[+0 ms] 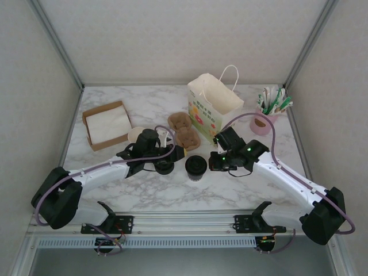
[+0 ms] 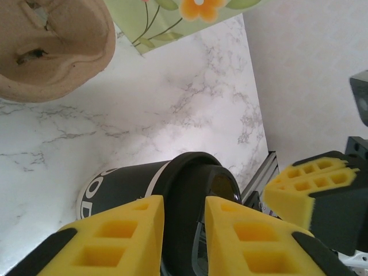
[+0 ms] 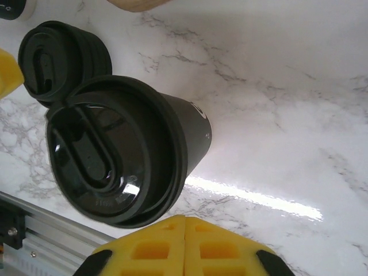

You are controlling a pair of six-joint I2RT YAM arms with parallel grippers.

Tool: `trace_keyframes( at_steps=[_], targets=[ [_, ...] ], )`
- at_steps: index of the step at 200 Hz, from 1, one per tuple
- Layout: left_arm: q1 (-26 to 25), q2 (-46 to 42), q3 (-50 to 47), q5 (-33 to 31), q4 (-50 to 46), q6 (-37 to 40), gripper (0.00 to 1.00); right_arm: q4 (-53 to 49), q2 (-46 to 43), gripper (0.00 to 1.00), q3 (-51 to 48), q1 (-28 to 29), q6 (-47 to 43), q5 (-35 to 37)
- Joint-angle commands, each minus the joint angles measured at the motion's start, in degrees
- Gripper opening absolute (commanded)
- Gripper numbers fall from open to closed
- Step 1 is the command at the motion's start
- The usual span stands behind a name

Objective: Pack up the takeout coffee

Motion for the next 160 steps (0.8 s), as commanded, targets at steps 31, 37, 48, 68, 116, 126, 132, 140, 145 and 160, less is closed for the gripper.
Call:
trace_keyframes(
  at_steps=[31, 37, 48, 68, 116, 126, 132, 140, 145, 160],
  targets=[
    [0.24, 1.61, -0.78, 3.16, 1.64, 0.24, 0.22, 7.61, 1.14, 0.05, -3.41, -2.52, 1.74, -7.38],
    [0.09, 1.65, -1.10, 3.17, 1.79, 0.10, 0.22, 7.93, 1.51, 0.05, -3.46, -2.65, 1.72, -7.70],
    [-0.16, 1.63, -1.58, 3.17, 2.01, -0.14, 0.22, 8.32, 2.32, 0.05, -3.42, -2.78, 1.55, -8.07],
    [-0.50, 1.48, -2.40, 3.08, 2.14, -0.43, 0.22, 8.82, 3.72, 0.05, -3.07, -2.99, 1.16, -8.47],
    [-1.82, 1.31, -3.68, 3.43, 1.84, -0.89, 0.22, 8.96, 6.76, 0.05, -1.08, -4.31, -0.59, -9.10],
    [-1.96, 0.99, -4.04, 3.34, 1.79, -1.03, 0.22, 8.87, 7.53, 0.05, -0.41, -4.64, -1.11, -9.18],
    [-2.09, 0.83, -4.18, 3.34, 1.78, -1.18, 0.22, 8.77, 8.07, 0.05, 0.00, -4.91, -1.37, -9.24],
    [-2.22, 0.53, -4.56, 3.25, 1.86, -1.41, 0.23, 8.74, 8.70, 0.05, 0.49, -5.21, -1.77, -9.42],
    [-2.30, 0.35, -4.74, 3.25, 1.96, -1.59, 0.23, 8.78, 9.13, 0.04, 0.77, -5.43, -2.03, -9.57],
    [-2.74, -0.08, -5.25, 3.09, 2.14, -2.17, 0.23, 8.64, 10.15, 0.04, 1.55, -5.84, -2.54, -9.83]
  ],
)
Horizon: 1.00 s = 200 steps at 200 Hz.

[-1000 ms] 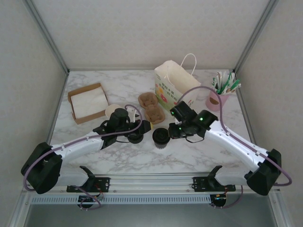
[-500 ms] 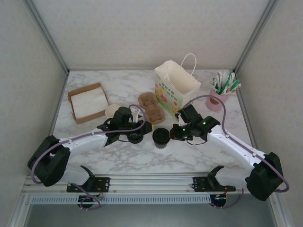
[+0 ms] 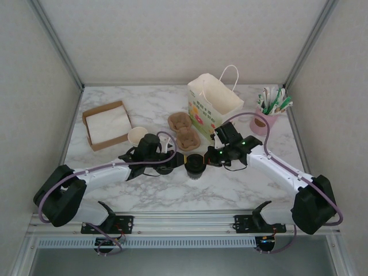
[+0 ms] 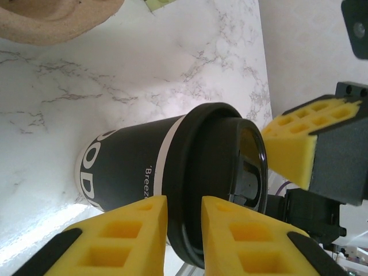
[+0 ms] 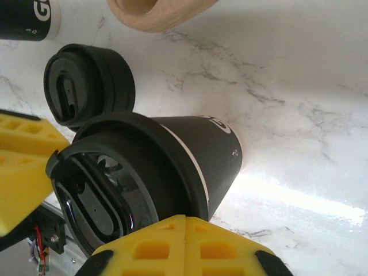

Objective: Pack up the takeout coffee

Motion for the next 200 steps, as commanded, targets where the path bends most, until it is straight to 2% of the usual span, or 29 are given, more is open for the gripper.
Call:
trace_keyframes(
  at_steps=[1, 48, 200],
  targets=[
    [-1.59, -1.08, -1.65, 0.83, 0.48, -1.16, 0.23, 0.23, 2.63, 0.04, 1.83, -0.62, -1.98, -0.94],
    [-2.34, -2.67, -2.90, -0.22, 0.81, -2.30, 0.24, -0.04, 4.06, 0.04, 2.93, -0.89, -2.97, -1.58],
    [-3.22, 0.85, -7.30, -0.74, 4.46, -4.09, 0.21, 0.52, 5.49, 0.04, -1.12, -0.98, -2.53, -1.21]
  ],
)
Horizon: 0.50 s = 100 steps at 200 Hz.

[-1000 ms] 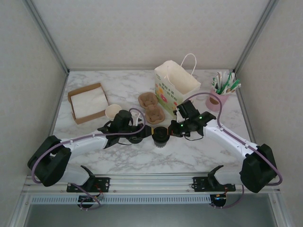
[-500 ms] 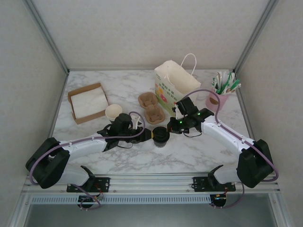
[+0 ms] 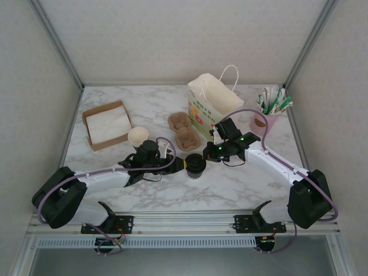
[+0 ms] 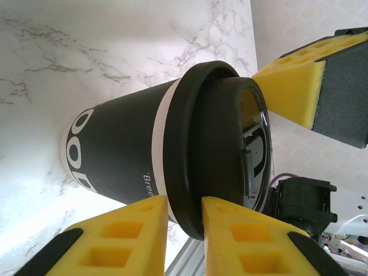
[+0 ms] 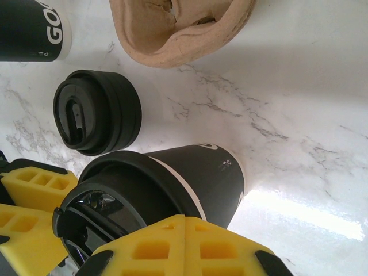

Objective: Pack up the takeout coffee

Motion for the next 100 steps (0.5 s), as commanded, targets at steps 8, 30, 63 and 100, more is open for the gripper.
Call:
trace_keyframes(
  at_steps=[8, 30, 63, 100],
  targets=[
    [-1.38, 1.35, -1.34, -0.93, -3.65, -0.34, 0.22, -2.89, 2.22, 0.04, -1.68, 0.65, -0.70, 0.08],
    [-1.38, -0.98, 0.56, -2.00, -6.50, 0.34, 0.26, -3.94, 1.39, 0.05, 0.42, 0.63, -0.97, 0.22],
    [-1.21, -3.05, 3.59, -3.04, -9.89, 1.36, 0.33, -6.51, 1.09, 0.08, 4.46, 0.65, -2.12, 1.97],
    [-1.21, -3.61, 4.08, -3.26, -10.59, 1.45, 0.34, -7.58, 2.69, 0.09, 7.08, 0.64, -3.08, 2.97]
  ],
)
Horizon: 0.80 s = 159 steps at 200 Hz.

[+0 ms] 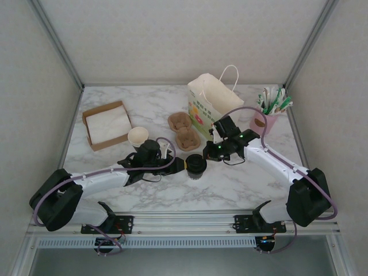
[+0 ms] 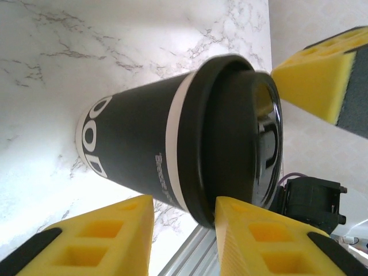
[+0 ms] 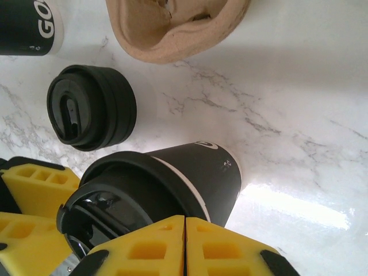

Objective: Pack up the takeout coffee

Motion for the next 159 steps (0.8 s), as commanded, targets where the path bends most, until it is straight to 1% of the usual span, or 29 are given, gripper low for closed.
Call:
trace_keyframes(
  at_steps=[1, 34, 74, 100, 127, 159],
  targets=[
    [-0.46, -1.51, 1.68, -1.16, -2.30, 1.19, 0.34, -2.57, 1.35, 0.09, 2.92, 0.47, -1.63, 1.56],
    [-0.04, -2.17, 1.84, -1.66, -3.34, 1.72, 0.36, -4.15, 1.22, 0.10, 4.50, 0.47, -2.24, 2.66],
    [2.70, -4.12, 4.64, -2.04, -8.02, 4.70, 0.36, -5.91, -3.64, 0.10, 2.27, 0.44, -1.24, 3.67],
    [4.25, -2.74, 7.99, -1.17, -10.29, 7.08, 0.36, -4.46, -7.29, 0.10, -2.12, 0.44, 0.37, 1.18],
    [4.70, 1.15, 11.50, 0.66, -10.55, 8.91, 0.34, -0.78, -10.63, 0.11, -6.77, 0.53, 2.81, -4.10],
    [4.72, 6.38, 15.17, 1.92, -10.45, 10.54, 0.32, 1.27, -12.71, 0.11, -10.21, 0.74, 5.12, -6.09]
  ],
)
